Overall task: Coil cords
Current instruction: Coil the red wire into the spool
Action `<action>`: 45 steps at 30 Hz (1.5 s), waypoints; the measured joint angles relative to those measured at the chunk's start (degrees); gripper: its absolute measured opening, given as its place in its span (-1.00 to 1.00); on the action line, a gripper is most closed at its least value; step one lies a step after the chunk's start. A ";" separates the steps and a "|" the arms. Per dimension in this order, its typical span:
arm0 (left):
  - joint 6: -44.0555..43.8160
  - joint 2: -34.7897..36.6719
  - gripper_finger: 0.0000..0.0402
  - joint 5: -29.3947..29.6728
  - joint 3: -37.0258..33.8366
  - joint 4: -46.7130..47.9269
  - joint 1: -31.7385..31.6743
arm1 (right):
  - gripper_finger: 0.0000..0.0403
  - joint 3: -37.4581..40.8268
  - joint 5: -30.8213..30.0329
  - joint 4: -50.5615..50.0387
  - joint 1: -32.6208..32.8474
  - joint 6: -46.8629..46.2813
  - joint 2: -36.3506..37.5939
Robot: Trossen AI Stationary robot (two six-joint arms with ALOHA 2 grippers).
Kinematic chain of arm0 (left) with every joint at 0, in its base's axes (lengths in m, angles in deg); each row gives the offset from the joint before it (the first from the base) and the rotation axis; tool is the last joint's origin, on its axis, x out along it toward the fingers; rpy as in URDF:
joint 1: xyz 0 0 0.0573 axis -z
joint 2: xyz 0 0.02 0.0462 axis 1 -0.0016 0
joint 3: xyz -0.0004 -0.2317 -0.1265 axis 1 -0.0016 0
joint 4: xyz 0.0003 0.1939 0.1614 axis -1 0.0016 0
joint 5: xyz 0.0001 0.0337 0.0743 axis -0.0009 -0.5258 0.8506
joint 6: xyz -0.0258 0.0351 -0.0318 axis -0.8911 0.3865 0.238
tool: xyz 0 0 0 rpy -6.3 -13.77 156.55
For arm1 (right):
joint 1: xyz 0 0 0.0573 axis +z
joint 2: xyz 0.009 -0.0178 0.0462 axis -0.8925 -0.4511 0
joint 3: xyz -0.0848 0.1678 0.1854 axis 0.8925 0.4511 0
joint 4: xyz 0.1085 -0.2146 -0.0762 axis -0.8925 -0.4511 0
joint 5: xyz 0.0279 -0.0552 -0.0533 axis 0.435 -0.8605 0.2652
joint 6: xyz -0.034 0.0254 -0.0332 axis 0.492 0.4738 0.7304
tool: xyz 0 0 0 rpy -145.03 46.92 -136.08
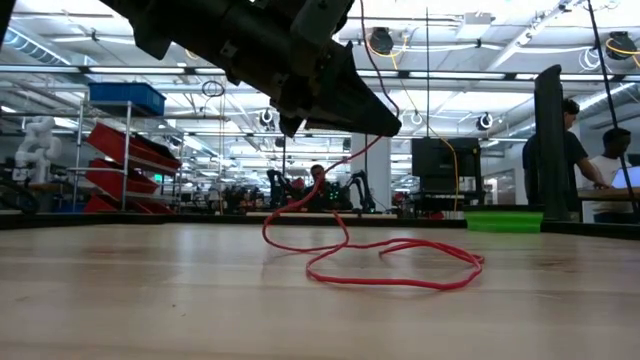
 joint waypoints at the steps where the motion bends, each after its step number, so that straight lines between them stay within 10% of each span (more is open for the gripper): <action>1: 0.09 0.10 -0.97 0.00 0.00 0.15 0.04 | -1.00 0.00 0.00 0.01 0.01 -0.02 0.00; 34: 4.18 6.92 -1.00 10.10 0.00 3.77 -6.85 | -1.00 -0.04 -5.88 14.78 0.00 2.74 -3.42; 45: 6.90 6.92 -1.00 10.58 0.00 -8.66 -8.84 | -1.00 -0.04 -10.76 20.16 -1.70 6.24 -6.30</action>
